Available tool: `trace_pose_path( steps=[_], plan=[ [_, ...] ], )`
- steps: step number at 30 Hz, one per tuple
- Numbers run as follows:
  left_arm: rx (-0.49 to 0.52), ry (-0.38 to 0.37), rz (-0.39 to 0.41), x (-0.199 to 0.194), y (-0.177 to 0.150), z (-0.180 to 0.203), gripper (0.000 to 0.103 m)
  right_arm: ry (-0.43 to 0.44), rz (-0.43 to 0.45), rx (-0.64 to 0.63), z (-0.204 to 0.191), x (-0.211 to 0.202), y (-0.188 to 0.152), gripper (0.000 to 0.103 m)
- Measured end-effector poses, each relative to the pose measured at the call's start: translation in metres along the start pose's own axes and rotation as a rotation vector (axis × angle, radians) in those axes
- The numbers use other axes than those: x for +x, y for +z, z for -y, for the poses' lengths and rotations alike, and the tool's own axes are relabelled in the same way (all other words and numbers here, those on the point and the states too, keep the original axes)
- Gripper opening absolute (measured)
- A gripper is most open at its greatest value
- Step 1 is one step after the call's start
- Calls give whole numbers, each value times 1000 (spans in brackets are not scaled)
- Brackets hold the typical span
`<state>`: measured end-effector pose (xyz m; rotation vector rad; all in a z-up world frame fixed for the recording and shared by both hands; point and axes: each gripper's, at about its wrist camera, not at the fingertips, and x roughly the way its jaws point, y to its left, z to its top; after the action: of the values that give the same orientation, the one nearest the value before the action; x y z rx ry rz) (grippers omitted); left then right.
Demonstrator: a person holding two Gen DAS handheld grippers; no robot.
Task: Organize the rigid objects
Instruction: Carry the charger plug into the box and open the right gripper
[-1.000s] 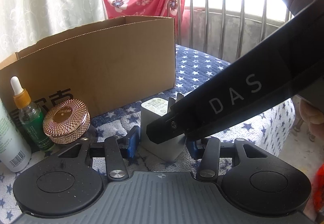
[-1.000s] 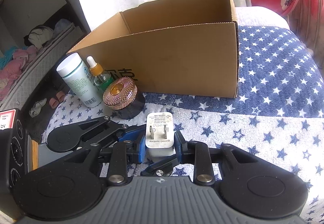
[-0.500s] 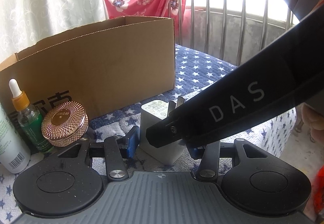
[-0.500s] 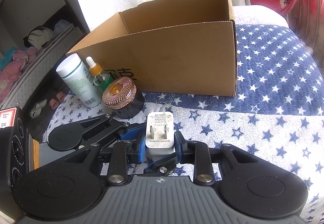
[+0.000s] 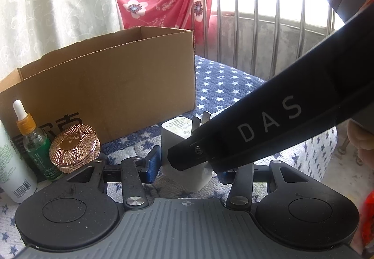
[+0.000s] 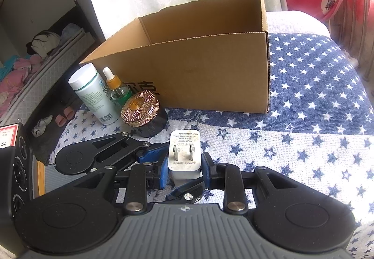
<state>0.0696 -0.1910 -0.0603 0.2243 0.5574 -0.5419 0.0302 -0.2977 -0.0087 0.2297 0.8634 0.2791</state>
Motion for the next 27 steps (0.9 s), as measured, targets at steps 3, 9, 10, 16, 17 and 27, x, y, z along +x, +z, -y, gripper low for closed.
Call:
trace_pose_path(
  steps=[3, 9, 10, 16, 17, 27],
  plan=[
    [0, -3, 12, -5, 2, 0, 46, -9, 9, -5, -5, -6, 1, 31],
    [5, -2, 63, -31, 16, -2, 46, -28, 44, -39, -26, -30, 12, 31],
    [7, -1, 71, -35, 20, -4, 46, -29, 53, -45, -31, -35, 17, 31],
    [24, 3, 105, -61, 57, -25, 46, -26, 96, -104, -58, -54, 57, 31],
    [30, 8, 104, -63, 63, -29, 46, -22, 97, -112, -61, -55, 65, 31],
    [66, 7, -48, -16, 142, -95, 46, 43, 19, -87, -46, -6, 183, 31]
  ],
)
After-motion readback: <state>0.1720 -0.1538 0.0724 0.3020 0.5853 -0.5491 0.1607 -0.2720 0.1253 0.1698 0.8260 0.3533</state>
